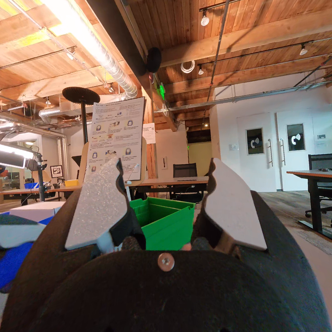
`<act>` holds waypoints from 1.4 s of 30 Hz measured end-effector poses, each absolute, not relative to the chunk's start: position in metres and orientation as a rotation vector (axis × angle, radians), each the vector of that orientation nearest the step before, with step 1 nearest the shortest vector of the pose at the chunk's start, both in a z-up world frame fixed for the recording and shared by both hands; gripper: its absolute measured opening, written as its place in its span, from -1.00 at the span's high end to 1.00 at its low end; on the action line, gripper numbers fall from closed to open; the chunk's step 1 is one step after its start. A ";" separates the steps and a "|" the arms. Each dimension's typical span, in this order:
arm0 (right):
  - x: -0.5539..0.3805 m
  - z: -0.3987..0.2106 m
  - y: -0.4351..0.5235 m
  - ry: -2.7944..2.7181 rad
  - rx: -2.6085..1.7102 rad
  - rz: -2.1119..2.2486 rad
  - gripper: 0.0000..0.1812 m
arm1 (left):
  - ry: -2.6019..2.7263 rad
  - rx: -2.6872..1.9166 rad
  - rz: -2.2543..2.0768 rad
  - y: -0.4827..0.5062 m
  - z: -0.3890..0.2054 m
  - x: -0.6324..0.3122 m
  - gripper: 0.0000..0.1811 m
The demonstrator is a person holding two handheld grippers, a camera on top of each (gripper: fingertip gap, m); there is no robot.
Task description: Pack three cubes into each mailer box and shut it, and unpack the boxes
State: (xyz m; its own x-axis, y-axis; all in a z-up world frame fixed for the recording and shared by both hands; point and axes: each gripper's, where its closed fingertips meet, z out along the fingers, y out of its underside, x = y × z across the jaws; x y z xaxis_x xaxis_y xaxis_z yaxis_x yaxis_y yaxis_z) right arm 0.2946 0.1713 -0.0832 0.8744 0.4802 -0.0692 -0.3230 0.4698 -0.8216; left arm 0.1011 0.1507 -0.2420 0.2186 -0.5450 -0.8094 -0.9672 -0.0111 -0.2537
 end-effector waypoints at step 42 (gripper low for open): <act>0.240 -0.283 0.201 -1.564 -1.739 -0.223 0.60 | 1.053 -2.181 0.543 0.044 -0.286 -0.241 0.59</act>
State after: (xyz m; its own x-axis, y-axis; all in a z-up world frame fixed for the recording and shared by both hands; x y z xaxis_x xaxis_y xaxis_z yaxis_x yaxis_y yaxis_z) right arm 0.2399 0.2010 -0.2826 0.2306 0.7710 0.5936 0.9061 0.0522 -0.4199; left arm -0.2411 0.0442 -0.2861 0.5920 -0.5336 -0.6040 -0.8015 -0.4681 -0.3721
